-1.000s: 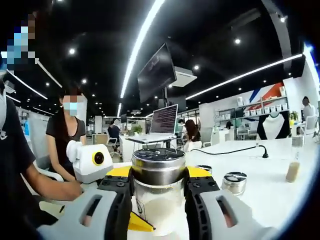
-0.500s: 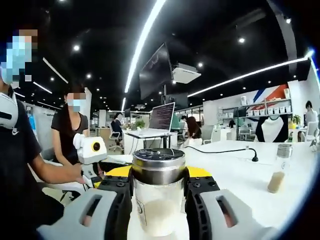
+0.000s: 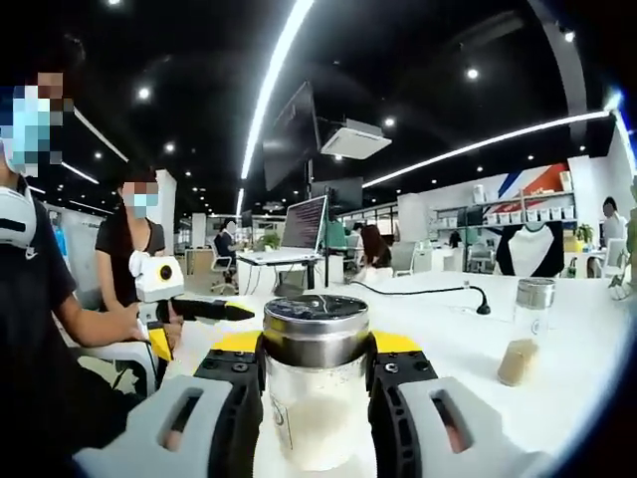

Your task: Rotate the seasoning bottle until the label or dispensing opening points toward the visible target arrow and the bottle remains upright within the marked orientation range

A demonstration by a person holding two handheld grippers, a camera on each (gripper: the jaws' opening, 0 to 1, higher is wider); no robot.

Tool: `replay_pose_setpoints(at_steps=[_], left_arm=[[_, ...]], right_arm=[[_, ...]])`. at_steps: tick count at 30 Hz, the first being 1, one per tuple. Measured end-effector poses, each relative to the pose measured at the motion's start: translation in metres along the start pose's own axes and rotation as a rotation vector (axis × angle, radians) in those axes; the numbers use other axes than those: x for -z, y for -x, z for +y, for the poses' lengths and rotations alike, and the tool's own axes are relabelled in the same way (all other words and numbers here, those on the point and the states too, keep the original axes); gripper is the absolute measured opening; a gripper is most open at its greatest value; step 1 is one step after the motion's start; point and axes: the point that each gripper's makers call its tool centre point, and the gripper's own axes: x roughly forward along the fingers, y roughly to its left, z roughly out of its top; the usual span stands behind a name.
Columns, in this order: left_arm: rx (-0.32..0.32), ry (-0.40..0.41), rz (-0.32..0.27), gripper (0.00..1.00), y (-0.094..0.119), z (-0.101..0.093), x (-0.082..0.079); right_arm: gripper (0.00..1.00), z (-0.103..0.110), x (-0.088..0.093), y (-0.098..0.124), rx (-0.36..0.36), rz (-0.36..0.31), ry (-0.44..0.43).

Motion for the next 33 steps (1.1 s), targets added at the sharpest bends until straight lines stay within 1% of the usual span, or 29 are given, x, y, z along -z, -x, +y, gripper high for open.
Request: replay_pose_setpoints(at_steps=[5,9,14,16,17,18,22,28,33], left_arm=[[-0.004,0.012,0.003,1.00,0.000,0.003,0.001],[-0.002,0.012,0.007,1.00,0.000,0.004,0.001],[-0.003,0.017,0.006,1.00,0.000,0.006,0.001],[-0.006,0.017,0.002,1.00,0.001,0.007,0.000],[-0.006,0.018,0.002,1.00,0.001,0.007,0.000],[-0.005,0.021,0.001,1.00,0.001,0.008,-0.001],[-0.002,0.010,0.008,1.00,0.001,0.007,0.000],[0.001,0.011,0.009,1.00,0.001,0.006,0.000],[-0.001,0.010,0.006,1.00,0.002,0.006,-0.001]], right_arm=[[0.37,-0.011,0.002,-0.002,-0.002,-0.002,-0.013],[0.37,-0.017,0.004,-0.007,-0.008,0.017,0.007],[0.37,-0.024,0.008,-0.013,-0.024,0.032,0.007],[0.37,-0.025,0.013,-0.015,-0.025,0.054,0.020],[0.37,-0.024,0.008,-0.018,-0.031,0.023,0.019],[0.38,-0.025,0.013,-0.016,-0.025,0.048,0.015],[0.38,-0.023,0.014,-0.017,-0.042,0.022,-0.002],[0.38,-0.022,0.015,-0.017,-0.040,0.031,0.001],[0.38,-0.023,0.015,-0.016,-0.060,0.019,0.003]])
